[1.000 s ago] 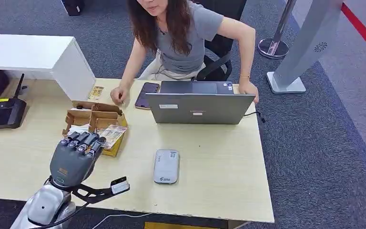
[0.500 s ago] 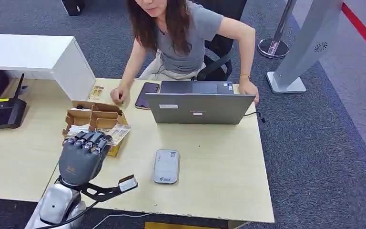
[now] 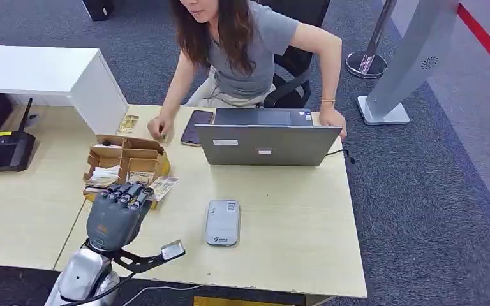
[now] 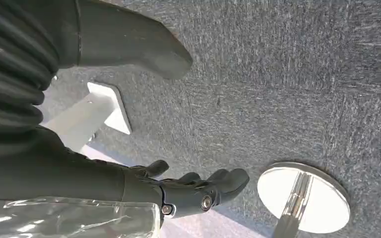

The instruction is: Pass the card to the sensor for recognition and then transmit it.

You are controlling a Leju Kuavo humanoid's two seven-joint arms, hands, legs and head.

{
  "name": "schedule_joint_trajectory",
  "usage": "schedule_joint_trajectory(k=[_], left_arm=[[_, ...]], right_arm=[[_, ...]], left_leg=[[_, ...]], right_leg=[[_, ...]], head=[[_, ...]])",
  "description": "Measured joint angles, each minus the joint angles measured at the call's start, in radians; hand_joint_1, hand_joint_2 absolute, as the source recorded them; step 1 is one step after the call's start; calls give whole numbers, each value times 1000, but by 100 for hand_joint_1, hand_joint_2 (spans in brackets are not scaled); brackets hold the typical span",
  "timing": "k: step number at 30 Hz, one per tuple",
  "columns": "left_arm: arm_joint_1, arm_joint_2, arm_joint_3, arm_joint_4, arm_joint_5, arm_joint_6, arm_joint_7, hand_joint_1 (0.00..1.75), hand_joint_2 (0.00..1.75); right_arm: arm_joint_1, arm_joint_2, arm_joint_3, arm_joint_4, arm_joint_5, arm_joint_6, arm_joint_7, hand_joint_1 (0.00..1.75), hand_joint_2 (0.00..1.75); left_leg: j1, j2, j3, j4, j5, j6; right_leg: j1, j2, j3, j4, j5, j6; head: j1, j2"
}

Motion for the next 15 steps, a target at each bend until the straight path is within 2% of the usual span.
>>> schedule_joint_trajectory(k=[10, 15], left_arm=[[-1, -13, 0, 70, -24, 0, 32, 175, 175], [-4, -12, -14, 90, -39, 0, 67, 175, 175]], right_arm=[[3, -3, 13, 0, 2, 1, 0, 0, 175], [3, -5, 16, 0, 4, 2, 0, 0, 175]], left_leg=[[0, 0, 0, 0, 0, 0], [0, 0, 0, 0, 0, 0]], right_leg=[[0, 0, 0, 0, 0, 0], [0, 0, 0, 0, 0, 0]], head=[[0, 0], [0, 0]])
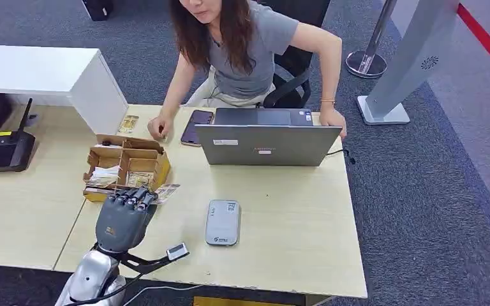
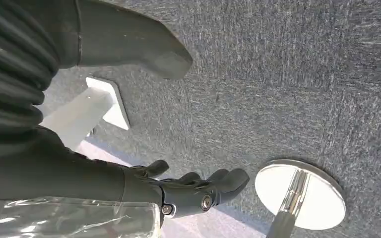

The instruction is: Pass the card to the sensor for recognition and then transmit it.

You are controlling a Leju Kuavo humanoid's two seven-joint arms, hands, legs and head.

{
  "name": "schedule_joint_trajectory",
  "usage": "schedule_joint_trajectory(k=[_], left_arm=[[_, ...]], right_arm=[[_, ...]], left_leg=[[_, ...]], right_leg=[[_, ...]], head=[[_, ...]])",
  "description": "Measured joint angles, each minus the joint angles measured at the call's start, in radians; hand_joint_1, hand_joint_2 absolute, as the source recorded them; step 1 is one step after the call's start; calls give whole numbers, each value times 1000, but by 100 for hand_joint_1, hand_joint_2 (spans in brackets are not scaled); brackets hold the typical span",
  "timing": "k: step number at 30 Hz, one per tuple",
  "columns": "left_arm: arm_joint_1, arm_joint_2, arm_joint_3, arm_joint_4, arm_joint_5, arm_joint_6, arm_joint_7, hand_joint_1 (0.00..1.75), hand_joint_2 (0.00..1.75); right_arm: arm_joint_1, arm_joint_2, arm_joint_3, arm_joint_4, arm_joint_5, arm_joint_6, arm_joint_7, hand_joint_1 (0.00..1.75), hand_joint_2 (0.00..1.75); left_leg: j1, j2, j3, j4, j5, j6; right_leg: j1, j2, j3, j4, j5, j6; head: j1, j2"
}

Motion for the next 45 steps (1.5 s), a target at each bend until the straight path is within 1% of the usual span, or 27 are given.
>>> schedule_joint_trajectory(k=[5, 8, 13, 17, 22, 28, 31, 35, 42, 45], left_arm=[[-22, 12, -35, 28, -5, 0, 42, 175, 175], [-45, 19, -71, 44, -5, 0, 69, 175, 175], [-71, 27, -112, 64, -6, 0, 84, 175, 175], [-99, 28, -154, 100, -9, 0, 122, 175, 175], [-117, 28, -183, 130, -10, 0, 131, 175, 175], [-123, 29, -195, 151, -9, 0, 131, 175, 175], [-126, 27, -201, 171, -2, 0, 109, 175, 175], [-126, 16, -225, 200, -6, 0, 133, 175, 175], [-126, -7, -274, 250, -4, 0, 135, 175, 175], [-127, -13, -282, 262, -3, 0, 135, 175, 175]], right_arm=[[-2, -3, 15, 0, 14, 7, 0, 0, 175], [-6, -4, 23, 0, 17, 15, 4, 0, 175], [-7, -4, 37, 0, 22, 19, 12, 0, 175], [-12, -4, 46, 0, 31, 23, 16, 0, 175], [-17, -4, 49, 0, 31, 23, 16, 0, 175], [-17, -4, 53, 0, 31, 23, 16, 0, 175], [-19, -4, 59, 0, 29, 22, 19, 0, 175], [-21, -4, 66, 0, 26, 23, 21, 0, 175], [-30, -4, 75, 0, 26, 33, 24, 0, 175], [-33, -3, 78, 0, 26, 34, 24, 0, 175]], left_leg=[[0, 0, 0, 0, 0, 0], [0, 0, 0, 0, 0, 0], [0, 0, 0, 0, 0, 0], [0, 0, 0, 0, 0, 0], [0, 0, 0, 0, 0, 0], [0, 0, 0, 0, 0, 0], [0, 0, 0, 0, 0, 0], [0, 0, 0, 0, 0, 0], [0, 0, 0, 0, 0, 0], [0, 0, 0, 0, 0, 0]], right_leg=[[0, 0, 0, 0, 0, 0], [0, 0, 0, 0, 0, 0], [0, 0, 0, 0, 0, 0], [0, 0, 0, 0, 0, 0], [0, 0, 0, 0, 0, 0], [0, 0, 0, 0, 0, 0], [0, 0, 0, 0, 0, 0], [0, 0, 0, 0, 0, 0], [0, 0, 0, 0, 0, 0], [0, 0, 0, 0, 0, 0]], head=[[0, 0], [0, 0], [0, 0], [0, 0], [0, 0], [0, 0], [0, 0], [0, 0], [0, 0], [0, 0]])
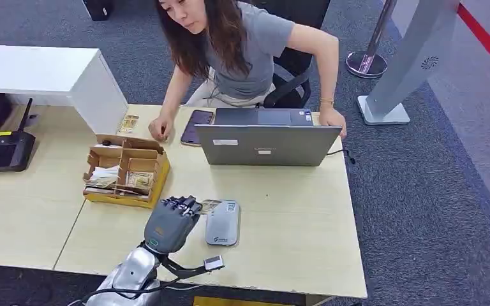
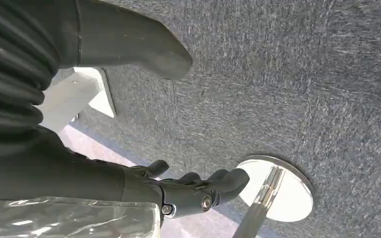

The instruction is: Pass the card to the sensor for recognition and then transmit it.

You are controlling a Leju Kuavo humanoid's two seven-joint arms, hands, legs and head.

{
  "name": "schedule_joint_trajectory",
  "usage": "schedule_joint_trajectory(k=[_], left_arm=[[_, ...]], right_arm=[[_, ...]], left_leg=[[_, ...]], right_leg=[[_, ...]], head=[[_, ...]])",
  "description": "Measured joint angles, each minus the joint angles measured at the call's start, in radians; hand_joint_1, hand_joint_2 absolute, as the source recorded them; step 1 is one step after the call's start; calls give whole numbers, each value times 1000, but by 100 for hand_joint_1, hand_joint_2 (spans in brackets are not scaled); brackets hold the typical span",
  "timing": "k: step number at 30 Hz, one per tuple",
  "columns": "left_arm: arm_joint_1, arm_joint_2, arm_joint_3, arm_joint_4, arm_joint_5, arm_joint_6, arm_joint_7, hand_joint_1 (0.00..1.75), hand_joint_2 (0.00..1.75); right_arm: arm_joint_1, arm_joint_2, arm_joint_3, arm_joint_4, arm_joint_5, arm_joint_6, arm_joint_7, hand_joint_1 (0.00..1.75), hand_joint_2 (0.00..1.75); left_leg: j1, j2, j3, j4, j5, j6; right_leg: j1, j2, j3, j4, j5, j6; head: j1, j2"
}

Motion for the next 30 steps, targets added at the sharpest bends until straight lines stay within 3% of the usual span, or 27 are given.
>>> schedule_joint_trajectory(k=[6, 19, 30], left_arm=[[-11, -13, -19, 39, -2, 0, -3, 175, 175], [-44, 2, -102, 140, -6, 0, 111, 175, 175], [-64, 23, -143, 200, -6, 0, 126, 175, 175]], right_arm=[[-4, 0, 14, 0, 0, 8, 7, 0, 175], [-5, 0, 28, 1, -18, 9, 13, 0, 175], [-7, 0, 38, 1, -30, 9, 13, 0, 175]], left_leg=[[0, 0, 0, 0, 0, 0], [0, 0, 0, 0, 0, 0], [0, 0, 0, 0, 0, 0]], right_leg=[[0, 0, 0, 0, 0, 0], [0, 0, 0, 0, 0, 0], [0, 0, 0, 0, 0, 0]], head=[[0, 0], [0, 0], [0, 0]])
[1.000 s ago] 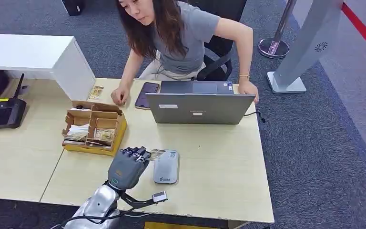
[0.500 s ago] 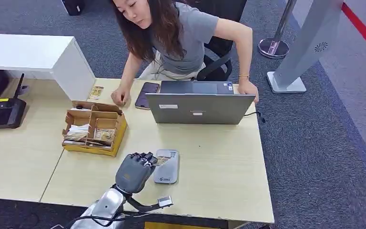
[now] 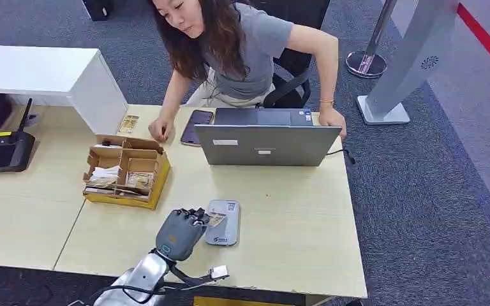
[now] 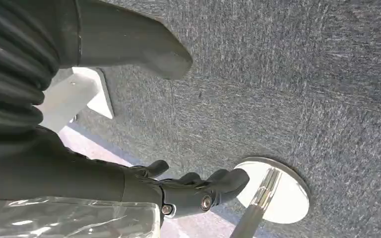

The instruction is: Pass the card to the sensor for recognition and then transmit it.

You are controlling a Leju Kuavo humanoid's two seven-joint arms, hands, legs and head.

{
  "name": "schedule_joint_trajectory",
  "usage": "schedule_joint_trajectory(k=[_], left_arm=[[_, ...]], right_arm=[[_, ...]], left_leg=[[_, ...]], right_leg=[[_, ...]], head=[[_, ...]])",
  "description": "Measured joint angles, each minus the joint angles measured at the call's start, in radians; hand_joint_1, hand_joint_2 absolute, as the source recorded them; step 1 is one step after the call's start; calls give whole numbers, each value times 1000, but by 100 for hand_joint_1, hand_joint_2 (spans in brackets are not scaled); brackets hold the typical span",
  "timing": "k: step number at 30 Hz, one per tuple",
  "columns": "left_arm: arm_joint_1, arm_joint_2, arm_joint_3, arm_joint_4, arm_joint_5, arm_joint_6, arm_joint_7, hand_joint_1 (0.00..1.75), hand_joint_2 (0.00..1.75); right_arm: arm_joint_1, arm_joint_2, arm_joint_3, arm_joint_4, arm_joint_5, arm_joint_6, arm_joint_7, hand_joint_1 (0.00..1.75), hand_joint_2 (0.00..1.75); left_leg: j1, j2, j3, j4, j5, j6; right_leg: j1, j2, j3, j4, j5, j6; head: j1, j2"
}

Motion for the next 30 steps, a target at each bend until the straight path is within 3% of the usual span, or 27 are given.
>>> schedule_joint_trajectory(k=[14, 16, 20, 23, 25, 28, 30], left_arm=[[-3, 4, -15, 21, 1, 0, -13, 175, 175], [-3, 5, -18, 21, 0, 0, 10, 175, 175], [-15, 29, -75, -10, -2, 0, 142, 175, 175], [-22, 47, -105, -21, -2, 0, 186, 175, 175], [-58, 79, -170, -47, -2, 0, 317, 175, 175], [-178, 152, -353, -95, -2, 0, 602, 175, 175], [-286, 207, -501, -127, -2, 0, 724, 175, 175]], right_arm=[[-1, 0, 6, 0, -5, 0, -4, 0, 175], [-1, 0, 7, 0, -5, 0, -3, 0, 175], [0, 0, 11, 0, -19, 1, 2, 0, 175], [0, 0, 17, 0, -18, 2, 5, 0, 175], [0, 0, 22, 0, -19, 3, 8, 0, 175], [0, 0, 27, 1, -24, 6, 8, 0, 175], [0, 0, 29, 1, -28, 7, 8, 0, 175]], left_leg=[[0, 0, 0, 0, 0, 0], [0, 0, 0, 0, 0, 0], [0, 0, 0, 0, 0, 0], [0, 0, 0, 0, 1, 0], [1, -1, 0, 0, 2, 0], [1, -3, -1, 0, 3, -1], [1, -4, -1, 0, 3, -1]], right_leg=[[0, 0, 0, 0, 0, 0], [0, 0, 0, 0, 0, 0], [0, 0, 0, 0, 0, 0], [0, 0, 0, 0, 0, 0], [1, -1, -1, 0, 0, 0], [1, -3, 0, 0, 1, -1], [1, -4, 0, 2, 1, -1]], head=[[0, 0], [0, 0], [0, 0], [0, 0], [0, 0], [0, 0], [0, 0]])
